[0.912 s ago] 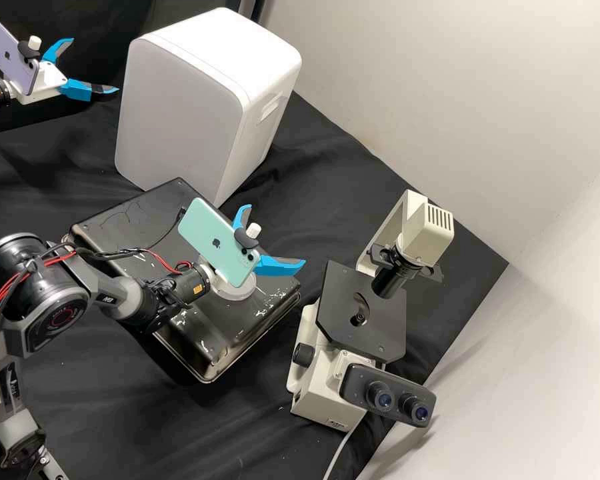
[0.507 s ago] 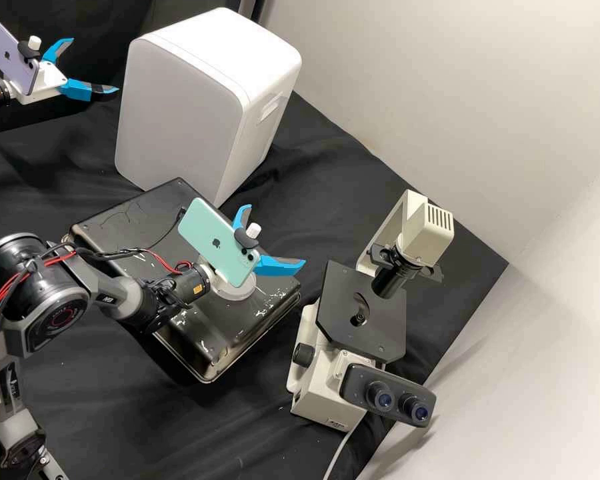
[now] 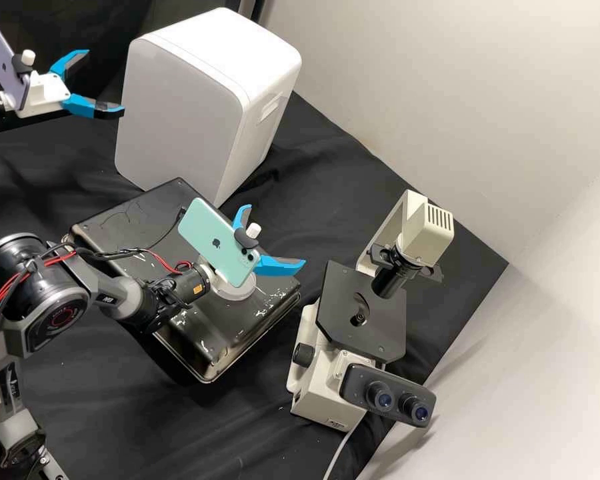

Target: Place the petri dish on the microscope

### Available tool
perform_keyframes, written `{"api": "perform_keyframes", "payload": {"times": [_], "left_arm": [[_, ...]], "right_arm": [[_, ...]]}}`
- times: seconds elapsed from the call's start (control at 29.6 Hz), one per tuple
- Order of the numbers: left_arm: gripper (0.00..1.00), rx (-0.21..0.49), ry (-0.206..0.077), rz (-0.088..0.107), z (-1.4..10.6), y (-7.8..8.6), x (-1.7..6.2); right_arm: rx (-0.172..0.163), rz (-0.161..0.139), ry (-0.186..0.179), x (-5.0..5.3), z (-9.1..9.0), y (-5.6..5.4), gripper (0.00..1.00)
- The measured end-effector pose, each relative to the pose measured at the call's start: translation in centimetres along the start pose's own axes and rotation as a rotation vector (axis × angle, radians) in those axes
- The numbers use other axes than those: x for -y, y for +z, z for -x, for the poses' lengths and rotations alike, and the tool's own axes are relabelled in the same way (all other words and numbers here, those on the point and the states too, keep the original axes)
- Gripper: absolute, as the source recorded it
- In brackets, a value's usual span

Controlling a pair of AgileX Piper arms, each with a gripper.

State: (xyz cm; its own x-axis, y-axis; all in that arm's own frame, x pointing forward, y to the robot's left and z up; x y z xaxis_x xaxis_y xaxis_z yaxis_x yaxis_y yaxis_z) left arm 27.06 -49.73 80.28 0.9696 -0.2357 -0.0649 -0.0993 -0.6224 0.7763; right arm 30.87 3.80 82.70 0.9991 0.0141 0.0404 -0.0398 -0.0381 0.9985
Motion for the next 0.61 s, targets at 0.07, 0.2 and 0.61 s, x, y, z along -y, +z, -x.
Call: {"api": "perform_keyframes", "payload": {"times": [0.07,0.2,0.61], "left_arm": [[1.0,0.026,-0.002,-0.007,0.8,0.4,0.36],[1.0,0.074,-0.009,-0.01,2.1,1.2,1.08],[1.0,0.316,-0.116,-0.029,6.6,5.0,3.58]], "right_arm": [[0.0,0.0,0.0,0.0,0.0,0.0,1.0],[0.0,0.0,0.0,0.0,0.0,0.0,1.0],[0.0,0.0,0.0,0.0,0.0,0.0,1.0]]}}
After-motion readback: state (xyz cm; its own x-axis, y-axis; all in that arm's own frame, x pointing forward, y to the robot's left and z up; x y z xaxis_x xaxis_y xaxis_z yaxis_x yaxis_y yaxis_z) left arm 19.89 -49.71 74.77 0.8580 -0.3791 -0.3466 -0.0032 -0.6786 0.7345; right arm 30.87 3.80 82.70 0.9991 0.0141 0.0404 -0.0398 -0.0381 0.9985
